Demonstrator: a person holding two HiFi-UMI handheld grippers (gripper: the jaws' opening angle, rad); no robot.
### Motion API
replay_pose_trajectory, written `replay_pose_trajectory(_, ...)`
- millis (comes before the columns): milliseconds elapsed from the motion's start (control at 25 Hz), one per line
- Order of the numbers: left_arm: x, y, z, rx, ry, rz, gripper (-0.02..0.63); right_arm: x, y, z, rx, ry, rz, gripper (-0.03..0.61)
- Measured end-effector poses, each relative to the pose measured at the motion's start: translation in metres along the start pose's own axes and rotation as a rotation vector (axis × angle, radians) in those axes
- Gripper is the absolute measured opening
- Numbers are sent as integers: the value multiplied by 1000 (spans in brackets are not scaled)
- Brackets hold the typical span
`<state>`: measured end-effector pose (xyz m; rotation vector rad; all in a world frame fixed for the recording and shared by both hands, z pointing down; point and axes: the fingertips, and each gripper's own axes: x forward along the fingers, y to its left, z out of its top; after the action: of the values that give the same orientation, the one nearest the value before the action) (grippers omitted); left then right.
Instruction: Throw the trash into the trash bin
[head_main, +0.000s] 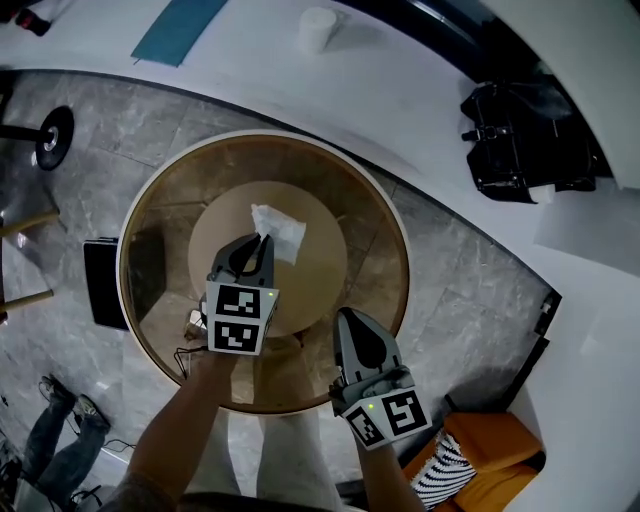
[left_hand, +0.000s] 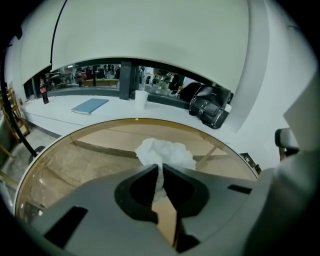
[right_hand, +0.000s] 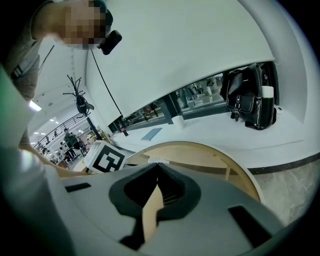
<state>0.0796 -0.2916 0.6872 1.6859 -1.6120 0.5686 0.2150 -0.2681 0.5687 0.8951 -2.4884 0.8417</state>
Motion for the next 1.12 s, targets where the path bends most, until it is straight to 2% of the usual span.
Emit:
replay_pose_trajectory(240, -27, 23, -8, -30, -14, 16, 37, 10, 34, -2, -23, 3, 33, 18)
replay_pose_trajectory(480, -68, 70, -27, -72, -32, 60, 37, 29, 88, -13, -59, 24, 90, 18)
replay_pose_trajectory(720, -123, 144, -59, -157, -51, 137, 37, 61, 168, -30, -115, 60, 181, 18)
replay_pose_trajectory(1120, -218, 282, -134, -308, -61, 287, 37, 121, 315, -70, -194, 139, 353, 18)
